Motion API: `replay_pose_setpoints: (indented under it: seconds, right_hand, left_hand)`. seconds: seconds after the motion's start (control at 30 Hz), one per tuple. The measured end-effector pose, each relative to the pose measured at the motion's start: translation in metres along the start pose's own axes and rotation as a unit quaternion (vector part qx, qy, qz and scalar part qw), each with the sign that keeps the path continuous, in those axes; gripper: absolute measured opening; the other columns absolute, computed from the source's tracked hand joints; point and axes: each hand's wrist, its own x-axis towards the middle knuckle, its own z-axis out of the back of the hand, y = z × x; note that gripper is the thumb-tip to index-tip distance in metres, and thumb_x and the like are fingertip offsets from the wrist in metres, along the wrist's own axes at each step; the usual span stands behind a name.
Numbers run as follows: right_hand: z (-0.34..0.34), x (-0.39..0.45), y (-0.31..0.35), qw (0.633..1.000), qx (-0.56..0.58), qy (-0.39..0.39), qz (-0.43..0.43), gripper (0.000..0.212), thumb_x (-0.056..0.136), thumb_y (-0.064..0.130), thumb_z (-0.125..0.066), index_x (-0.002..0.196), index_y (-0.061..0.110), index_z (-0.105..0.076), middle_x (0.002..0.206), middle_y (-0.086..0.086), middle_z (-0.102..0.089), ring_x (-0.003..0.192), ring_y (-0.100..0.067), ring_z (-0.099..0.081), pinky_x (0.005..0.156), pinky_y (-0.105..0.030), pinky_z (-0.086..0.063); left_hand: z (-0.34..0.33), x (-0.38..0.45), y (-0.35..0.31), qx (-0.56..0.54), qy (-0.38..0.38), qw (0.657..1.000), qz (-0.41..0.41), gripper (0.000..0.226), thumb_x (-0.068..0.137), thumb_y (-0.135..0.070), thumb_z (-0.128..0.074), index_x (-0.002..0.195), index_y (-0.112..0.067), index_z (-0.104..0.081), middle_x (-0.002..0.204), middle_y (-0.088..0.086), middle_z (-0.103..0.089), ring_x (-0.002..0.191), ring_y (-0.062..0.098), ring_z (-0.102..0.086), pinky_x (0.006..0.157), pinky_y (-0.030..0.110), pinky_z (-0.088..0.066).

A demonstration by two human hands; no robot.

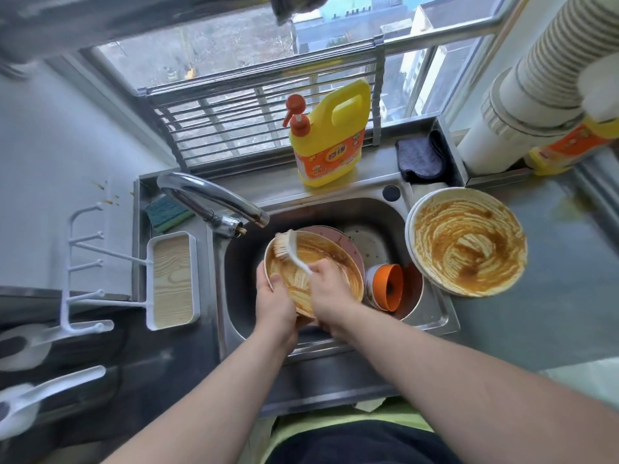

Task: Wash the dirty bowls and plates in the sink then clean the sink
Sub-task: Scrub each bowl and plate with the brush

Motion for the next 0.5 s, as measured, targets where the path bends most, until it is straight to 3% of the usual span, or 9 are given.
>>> replay_pose_setpoints:
  seconds: [0.07, 0.13, 0.2, 0.3, 0.4, 0.5]
  right_hand:
    - [-0.013, -0.022, 0.0, 0.999, -0.009, 0.038, 0.024, 0.015, 0.107, 0.036, -0.039, 0.105, 0.041, -0.053, 0.1, -0.007, -0.065, 0.082, -0.024, -0.064, 0.061, -0.036, -0.053]
    - [-0.012, -0.039, 0.001, 0.997, -0.018, 0.067, 0.04, 0.015, 0.108, 0.035, -0.038, 0.106, 0.038, -0.052, 0.092, -0.005, -0.062, 0.071, -0.02, -0.056, 0.054, -0.032, -0.044]
    - [-0.006, -0.037, 0.01, 0.997, 0.008, 0.067, 0.034, 0.014, 0.11, 0.036, -0.037, 0.111, 0.039, -0.051, 0.094, -0.006, -0.061, 0.069, -0.021, -0.056, 0.05, -0.032, -0.043]
    - [0.002, -0.018, 0.031, 0.999, 0.042, -0.001, 0.004, 0.015, 0.11, 0.036, -0.037, 0.119, 0.036, -0.049, 0.107, -0.008, -0.063, 0.09, -0.028, -0.067, 0.061, -0.035, -0.056]
    - [0.0, -0.019, 0.025, 0.999, 0.038, 0.017, -0.006, 0.015, 0.109, 0.036, -0.037, 0.12, 0.037, -0.048, 0.109, -0.01, -0.062, 0.095, -0.03, -0.068, 0.073, -0.044, -0.065]
    - [0.001, -0.046, 0.001, 0.994, -0.053, 0.092, 0.032, 0.018, 0.109, 0.037, -0.034, 0.118, 0.039, -0.049, 0.103, -0.012, -0.065, 0.078, -0.025, -0.062, 0.061, -0.038, -0.052]
  left_hand:
    - [0.0, 0.007, -0.008, 0.019, -0.018, 0.999, -0.034, 0.028, 0.116, -0.032, -0.032, 0.132, -0.039, -0.053, 0.121, 0.012, -0.07, 0.095, 0.025, -0.072, 0.069, 0.038, -0.062]
    - [0.006, 0.016, -0.014, 0.031, -0.027, 0.999, -0.035, 0.031, 0.116, -0.036, -0.03, 0.141, -0.039, -0.048, 0.119, 0.008, -0.067, 0.096, 0.021, -0.069, 0.062, 0.03, -0.056]
    - [0.007, 0.016, -0.014, 0.053, -0.016, 0.998, -0.038, 0.034, 0.116, -0.035, -0.029, 0.145, -0.04, -0.047, 0.12, 0.006, -0.068, 0.101, 0.023, -0.069, 0.071, 0.036, -0.06]
    - [0.002, 0.005, -0.004, 0.083, 0.013, 0.995, -0.048, 0.034, 0.115, -0.032, -0.032, 0.138, -0.049, -0.05, 0.122, 0.001, -0.071, 0.108, 0.026, -0.071, 0.088, 0.057, -0.062]
    - [-0.005, -0.001, -0.008, 0.066, 0.011, 0.997, -0.034, 0.03, 0.115, -0.034, -0.032, 0.133, -0.048, -0.052, 0.121, 0.005, -0.071, 0.102, 0.028, -0.072, 0.08, 0.055, -0.064]
    - [-0.002, 0.009, -0.027, -0.017, -0.014, 0.999, 0.037, 0.036, 0.114, -0.048, -0.024, 0.145, -0.039, -0.042, 0.125, 0.013, -0.063, 0.095, 0.032, -0.069, 0.075, 0.052, -0.061]
